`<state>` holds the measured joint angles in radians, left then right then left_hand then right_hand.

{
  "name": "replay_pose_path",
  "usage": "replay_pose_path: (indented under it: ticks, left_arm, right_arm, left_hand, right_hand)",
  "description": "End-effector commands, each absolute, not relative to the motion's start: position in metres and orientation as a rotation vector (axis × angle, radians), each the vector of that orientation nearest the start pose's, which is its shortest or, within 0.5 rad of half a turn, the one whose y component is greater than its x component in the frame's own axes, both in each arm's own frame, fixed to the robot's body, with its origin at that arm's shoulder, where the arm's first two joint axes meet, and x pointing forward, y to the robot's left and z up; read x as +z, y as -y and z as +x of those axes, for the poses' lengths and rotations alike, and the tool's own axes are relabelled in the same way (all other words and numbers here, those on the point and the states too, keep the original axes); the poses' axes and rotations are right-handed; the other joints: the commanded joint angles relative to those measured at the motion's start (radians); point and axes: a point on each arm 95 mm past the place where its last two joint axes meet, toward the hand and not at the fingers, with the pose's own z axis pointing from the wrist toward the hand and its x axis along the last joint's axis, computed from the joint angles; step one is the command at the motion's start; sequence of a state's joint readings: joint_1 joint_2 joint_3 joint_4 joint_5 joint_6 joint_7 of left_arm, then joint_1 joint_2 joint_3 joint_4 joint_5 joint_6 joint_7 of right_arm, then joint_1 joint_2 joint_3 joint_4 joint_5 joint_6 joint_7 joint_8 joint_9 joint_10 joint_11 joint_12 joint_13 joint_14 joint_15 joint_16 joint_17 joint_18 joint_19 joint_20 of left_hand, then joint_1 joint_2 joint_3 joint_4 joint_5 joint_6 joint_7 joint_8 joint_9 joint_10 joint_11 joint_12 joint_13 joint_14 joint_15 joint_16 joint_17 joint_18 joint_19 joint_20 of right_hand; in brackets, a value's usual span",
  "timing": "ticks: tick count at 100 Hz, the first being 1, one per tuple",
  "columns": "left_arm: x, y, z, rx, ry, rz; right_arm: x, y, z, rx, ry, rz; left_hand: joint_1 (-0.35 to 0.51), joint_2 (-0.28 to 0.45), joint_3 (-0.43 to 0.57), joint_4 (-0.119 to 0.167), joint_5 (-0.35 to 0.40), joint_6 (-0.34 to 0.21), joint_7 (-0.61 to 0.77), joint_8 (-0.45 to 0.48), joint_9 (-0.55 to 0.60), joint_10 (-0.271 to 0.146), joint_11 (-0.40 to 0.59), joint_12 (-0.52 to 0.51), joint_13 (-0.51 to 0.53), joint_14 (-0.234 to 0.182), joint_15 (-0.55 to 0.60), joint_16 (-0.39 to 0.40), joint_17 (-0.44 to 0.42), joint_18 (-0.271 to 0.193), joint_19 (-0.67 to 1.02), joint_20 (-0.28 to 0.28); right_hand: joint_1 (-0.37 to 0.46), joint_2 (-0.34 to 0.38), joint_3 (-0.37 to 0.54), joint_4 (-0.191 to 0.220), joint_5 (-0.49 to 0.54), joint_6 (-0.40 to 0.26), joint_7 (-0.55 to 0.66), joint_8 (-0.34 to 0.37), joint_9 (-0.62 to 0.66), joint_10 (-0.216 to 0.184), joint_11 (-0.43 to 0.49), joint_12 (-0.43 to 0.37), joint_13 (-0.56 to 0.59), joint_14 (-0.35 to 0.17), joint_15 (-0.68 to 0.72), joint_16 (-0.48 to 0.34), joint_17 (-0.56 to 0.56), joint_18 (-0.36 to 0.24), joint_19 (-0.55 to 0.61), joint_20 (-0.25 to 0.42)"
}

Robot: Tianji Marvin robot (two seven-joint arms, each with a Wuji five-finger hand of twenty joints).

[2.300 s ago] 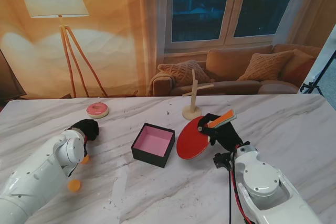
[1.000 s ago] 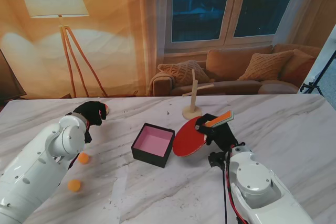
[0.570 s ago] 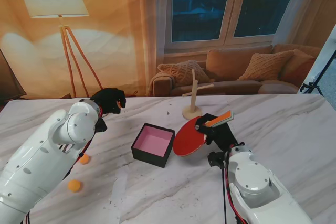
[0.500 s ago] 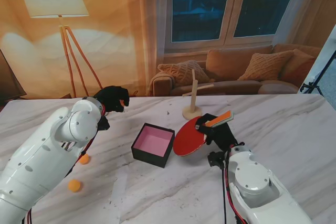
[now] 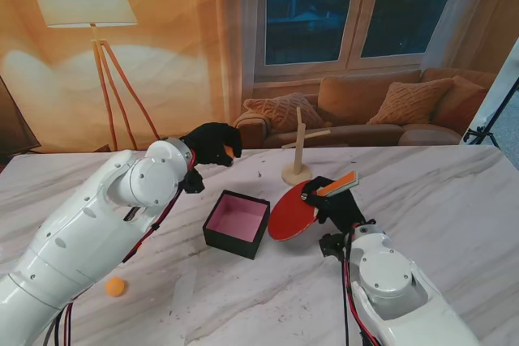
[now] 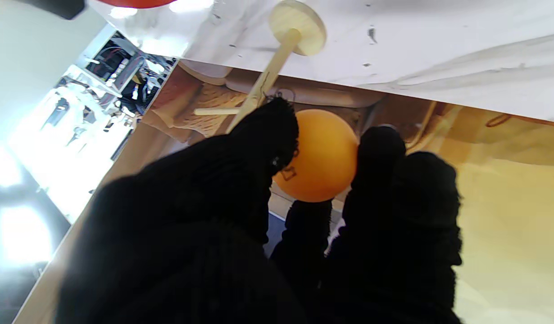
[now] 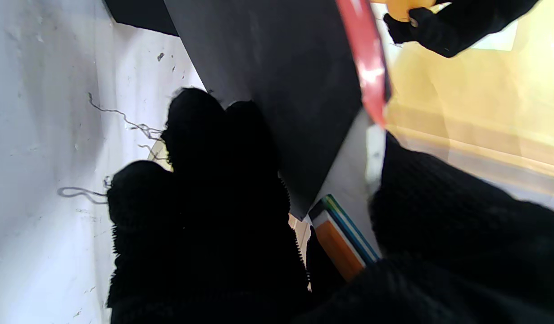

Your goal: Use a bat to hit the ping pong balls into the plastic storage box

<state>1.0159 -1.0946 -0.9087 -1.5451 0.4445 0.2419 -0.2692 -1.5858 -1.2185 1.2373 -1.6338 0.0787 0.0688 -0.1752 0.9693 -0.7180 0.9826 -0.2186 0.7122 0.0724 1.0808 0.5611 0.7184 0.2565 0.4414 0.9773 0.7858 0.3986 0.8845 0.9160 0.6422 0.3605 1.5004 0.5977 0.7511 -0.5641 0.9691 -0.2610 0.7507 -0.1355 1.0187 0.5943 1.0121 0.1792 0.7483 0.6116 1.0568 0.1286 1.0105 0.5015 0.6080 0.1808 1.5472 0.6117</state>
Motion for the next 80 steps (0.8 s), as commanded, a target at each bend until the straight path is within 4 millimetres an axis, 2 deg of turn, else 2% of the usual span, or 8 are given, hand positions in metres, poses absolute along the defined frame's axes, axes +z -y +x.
replay_pose_path:
  ticks: [1, 30, 80]
  left_arm:
    - [-0.184, 0.097, 0.498, -1.751, -1.557, -1.492]
    - [-0.171, 0.122, 0.490, -1.841, -1.578, -1.534]
    - [-0.165, 0.134, 0.471, -1.896, -1.596, -1.544]
  right_arm:
    - [-0.322, -0.019, 0.405, -2.149, 0.492, -2.351]
    - [-0.325, -0.015, 0.408, -2.136, 0.493, -2.381]
    - [-0.337, -0.011, 0.413, -2.083, 0.516, -2.436]
  left_hand:
    - [0.116, 0.048, 0.060, 0.025, 0.010, 0.016, 0.018, 0.021, 0.119, -0.004, 0.134, 0.079, 0.028, 0.060, 0.035, 0.011, 0.011, -0.102, 0.049, 0.007]
    - [0.119, 0.053, 0.055, 0.027, 0.007, 0.019, 0.012, 0.026, 0.116, 0.004, 0.129, 0.082, 0.025, 0.064, 0.038, 0.012, 0.008, -0.102, 0.051, 0.008]
    - [0.109, 0.067, 0.034, 0.027, -0.006, 0.026, -0.012, 0.020, 0.106, 0.013, 0.112, 0.077, 0.016, 0.062, 0.039, 0.003, 0.011, -0.108, 0.052, 0.009]
  right_hand:
    - [0.116, 0.102, 0.080, 0.025, 0.178, -0.067, 0.076, 0.056, -0.006, -0.158, 0.032, 0.025, -0.031, -0.082, -0.012, 0.016, -0.003, -0.060, 0.004, 0.017]
    - [0.115, 0.093, 0.083, 0.023, 0.193, -0.080, 0.069, 0.071, 0.009, -0.211, 0.021, 0.034, -0.038, -0.089, -0.014, 0.018, -0.007, -0.061, 0.002, 0.022]
    - [0.113, 0.079, 0.111, 0.023, 0.227, -0.094, 0.054, 0.108, 0.038, -0.245, -0.027, 0.032, -0.056, -0.102, -0.045, 0.010, -0.027, -0.066, -0.024, 0.020]
